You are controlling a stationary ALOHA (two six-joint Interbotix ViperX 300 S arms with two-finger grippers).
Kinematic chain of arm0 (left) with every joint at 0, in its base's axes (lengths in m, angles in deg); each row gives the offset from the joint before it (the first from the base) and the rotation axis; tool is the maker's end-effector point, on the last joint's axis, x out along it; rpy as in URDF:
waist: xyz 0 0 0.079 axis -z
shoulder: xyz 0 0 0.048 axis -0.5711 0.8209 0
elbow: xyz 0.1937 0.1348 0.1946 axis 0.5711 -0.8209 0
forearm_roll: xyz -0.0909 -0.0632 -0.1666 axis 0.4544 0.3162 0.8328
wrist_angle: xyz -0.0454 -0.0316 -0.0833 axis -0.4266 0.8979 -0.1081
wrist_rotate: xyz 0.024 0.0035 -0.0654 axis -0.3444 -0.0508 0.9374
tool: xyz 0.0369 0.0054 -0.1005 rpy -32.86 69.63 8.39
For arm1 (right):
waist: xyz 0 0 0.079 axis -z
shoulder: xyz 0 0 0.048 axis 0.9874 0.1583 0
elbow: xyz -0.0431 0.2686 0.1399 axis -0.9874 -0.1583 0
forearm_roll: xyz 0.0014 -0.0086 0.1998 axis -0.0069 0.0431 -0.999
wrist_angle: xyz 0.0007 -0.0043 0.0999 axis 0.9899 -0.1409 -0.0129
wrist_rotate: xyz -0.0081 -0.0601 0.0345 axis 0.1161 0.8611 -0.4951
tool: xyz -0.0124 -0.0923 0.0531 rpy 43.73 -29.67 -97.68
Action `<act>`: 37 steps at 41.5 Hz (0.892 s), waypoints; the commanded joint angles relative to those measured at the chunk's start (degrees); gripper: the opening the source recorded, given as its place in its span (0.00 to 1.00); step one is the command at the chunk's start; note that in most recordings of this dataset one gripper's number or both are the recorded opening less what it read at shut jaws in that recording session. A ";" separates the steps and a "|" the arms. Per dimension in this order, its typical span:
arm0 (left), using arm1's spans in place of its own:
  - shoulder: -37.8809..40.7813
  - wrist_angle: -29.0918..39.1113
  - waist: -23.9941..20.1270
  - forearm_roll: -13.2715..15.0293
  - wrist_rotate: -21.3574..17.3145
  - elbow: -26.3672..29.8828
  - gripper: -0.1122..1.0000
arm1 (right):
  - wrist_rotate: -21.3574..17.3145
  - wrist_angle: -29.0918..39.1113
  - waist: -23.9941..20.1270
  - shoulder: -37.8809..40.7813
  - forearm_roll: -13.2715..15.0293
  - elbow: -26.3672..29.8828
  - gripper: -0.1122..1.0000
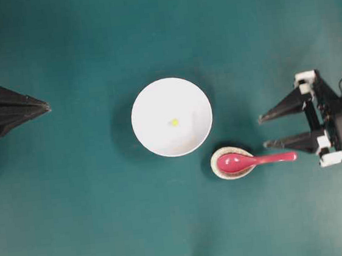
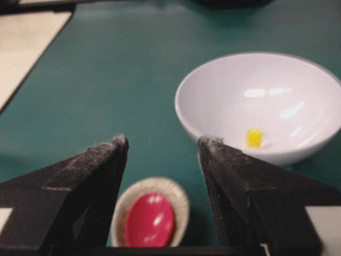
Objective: Scoop the yellow hexagonal prism block from the bowl with a spoon using the right arm.
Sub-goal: 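Move the right gripper toward the pink spoon handle in the spoon rest, then close the right gripper on the pink spoon handle and lift it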
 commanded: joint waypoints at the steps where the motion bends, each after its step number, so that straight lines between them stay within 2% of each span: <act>1: 0.44 -0.26 -0.09 -0.09 0.09 1.49 0.10 | 0.09 -3.08 -2.37 2.46 -2.37 0.44 0.64; 7: 0.62 0.18 -0.09 -0.09 0.18 1.49 0.10 | 0.09 -7.38 -7.65 8.00 -8.61 0.35 0.64; 12: 0.70 0.44 -0.09 -0.09 0.18 1.49 0.10 | 0.09 -12.30 -12.92 13.01 -14.94 0.35 0.64; 20: 0.79 0.44 -0.09 -0.09 0.18 1.49 0.10 | 0.09 -17.67 -20.04 18.90 -22.68 1.05 0.64; 27: 0.88 0.44 -0.09 -0.09 0.26 1.41 0.10 | 0.09 -19.16 -22.32 23.82 -25.05 1.93 0.64; 37: 0.88 0.44 -0.09 -0.09 0.26 1.41 0.10 | 0.09 -19.60 -22.59 28.56 -25.14 2.72 0.64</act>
